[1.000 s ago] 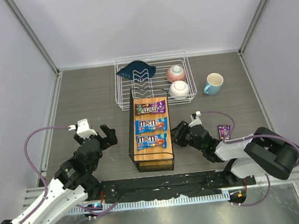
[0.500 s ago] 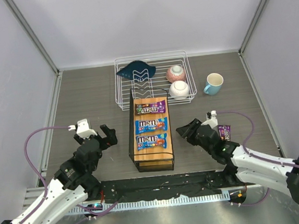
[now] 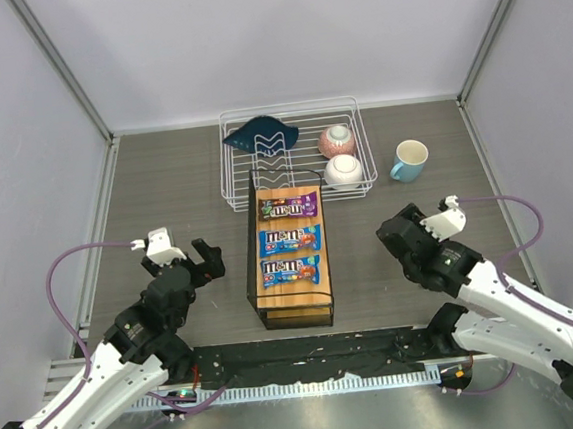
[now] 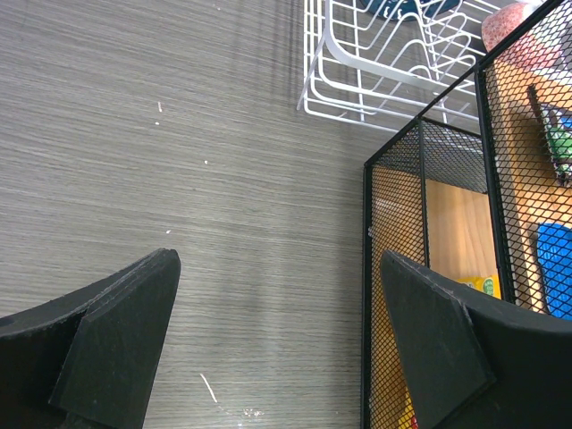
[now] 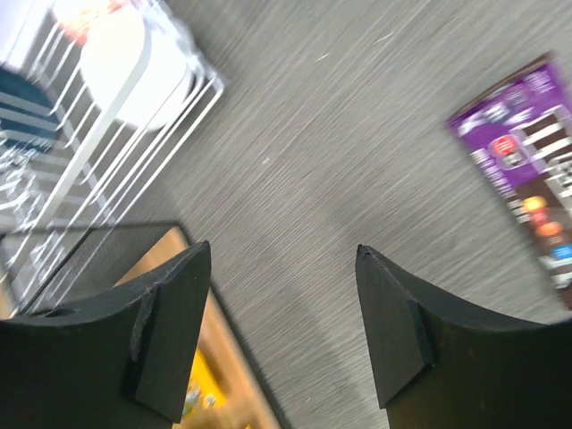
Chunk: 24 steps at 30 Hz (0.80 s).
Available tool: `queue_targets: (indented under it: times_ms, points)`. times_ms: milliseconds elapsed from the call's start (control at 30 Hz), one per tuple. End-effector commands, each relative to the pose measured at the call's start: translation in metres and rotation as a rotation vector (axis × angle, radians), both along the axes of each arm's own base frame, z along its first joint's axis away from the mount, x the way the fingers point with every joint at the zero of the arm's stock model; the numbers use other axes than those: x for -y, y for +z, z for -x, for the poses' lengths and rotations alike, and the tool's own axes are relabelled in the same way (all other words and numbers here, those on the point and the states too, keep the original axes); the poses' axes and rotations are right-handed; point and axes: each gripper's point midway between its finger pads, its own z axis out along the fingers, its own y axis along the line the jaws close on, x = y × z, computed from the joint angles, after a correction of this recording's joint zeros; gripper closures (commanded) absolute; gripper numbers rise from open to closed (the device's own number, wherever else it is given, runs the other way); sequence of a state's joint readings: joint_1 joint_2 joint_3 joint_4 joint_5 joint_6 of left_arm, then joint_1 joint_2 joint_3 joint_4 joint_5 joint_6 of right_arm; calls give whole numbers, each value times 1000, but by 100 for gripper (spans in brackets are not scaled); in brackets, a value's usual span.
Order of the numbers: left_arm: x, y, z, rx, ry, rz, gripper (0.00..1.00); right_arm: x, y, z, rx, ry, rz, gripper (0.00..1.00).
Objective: Place and organize the candy bags onto the shelf
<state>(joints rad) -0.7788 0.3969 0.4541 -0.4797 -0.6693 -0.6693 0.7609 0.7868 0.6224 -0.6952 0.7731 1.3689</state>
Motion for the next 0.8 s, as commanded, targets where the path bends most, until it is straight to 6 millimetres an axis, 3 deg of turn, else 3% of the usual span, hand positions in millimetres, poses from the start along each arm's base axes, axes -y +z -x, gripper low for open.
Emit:
queue_targets:
  times_ms: [0,100,133,367,567,767]
  points:
    - [3,8,-2,29,-6,18,0,62,-1,3,-76,-197,156,26]
    - [3,8,-2,28,-6,16,0,76,-10,0,-151,-178,162,24]
    - [2,7,-2,27,-4,15,0,92,-9,-6,-143,-237,139,24]
    - [2,7,-2,27,-3,13,0,128,-25,-5,-236,-291,114,24]
    - [2,7,-2,28,-2,16,0,139,-68,1,-331,-335,-9,24]
    - [2,6,-2,26,-1,13,0,153,-82,6,-360,-390,-20,24]
